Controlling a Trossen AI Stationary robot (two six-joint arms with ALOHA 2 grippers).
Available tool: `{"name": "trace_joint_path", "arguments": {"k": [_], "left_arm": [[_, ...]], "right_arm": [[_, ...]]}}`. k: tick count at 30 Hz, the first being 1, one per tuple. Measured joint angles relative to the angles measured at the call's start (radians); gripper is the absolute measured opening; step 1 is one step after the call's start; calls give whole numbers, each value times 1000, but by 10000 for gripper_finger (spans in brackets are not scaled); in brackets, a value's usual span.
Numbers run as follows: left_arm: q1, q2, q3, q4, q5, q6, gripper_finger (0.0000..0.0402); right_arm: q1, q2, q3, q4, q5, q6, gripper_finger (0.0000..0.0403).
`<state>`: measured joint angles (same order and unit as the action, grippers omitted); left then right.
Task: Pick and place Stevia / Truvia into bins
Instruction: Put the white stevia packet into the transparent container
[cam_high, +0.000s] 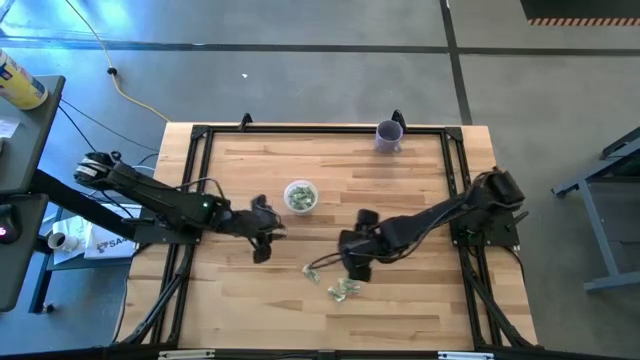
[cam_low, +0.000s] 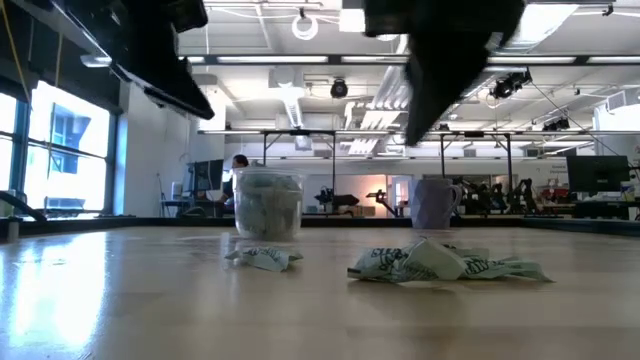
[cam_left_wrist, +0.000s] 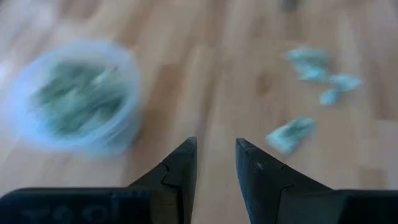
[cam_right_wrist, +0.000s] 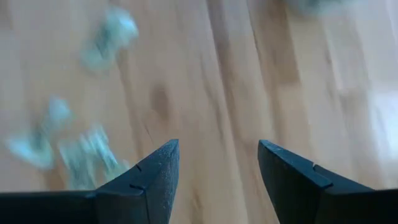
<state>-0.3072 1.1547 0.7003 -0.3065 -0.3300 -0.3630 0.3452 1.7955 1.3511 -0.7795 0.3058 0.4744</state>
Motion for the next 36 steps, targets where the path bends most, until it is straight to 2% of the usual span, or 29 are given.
{"name": "trace_joint_path", "arguments": {"k": [2,6,11,17,22,25,30,33,36], "left_arm": [[14,33,-41,145,77,61,143],[11,143,-54,317,163,162,143],[-25,337,39,366,237,257,143],[-17,508,192,354,278,303,143],[16,571,240,352,336,332,143],[10,605,287,254,348,357,148],[0,661,374,135,353,368,195],[0,677,396,112,353,422,225],[0,684,390,83,368,484,238]], "right_arm": [[21,-49,-43,-58,3,22,209],[72,-160,-143,-106,14,94,209],[117,-280,-259,-117,42,152,209],[122,-362,-367,-115,64,179,209],[120,-385,-411,-109,70,153,209],[121,-385,-419,-107,72,128,209],[122,-388,-418,-84,79,75,209],[122,-394,-418,-79,89,62,210],[120,-397,-418,-82,98,59,211]]}}
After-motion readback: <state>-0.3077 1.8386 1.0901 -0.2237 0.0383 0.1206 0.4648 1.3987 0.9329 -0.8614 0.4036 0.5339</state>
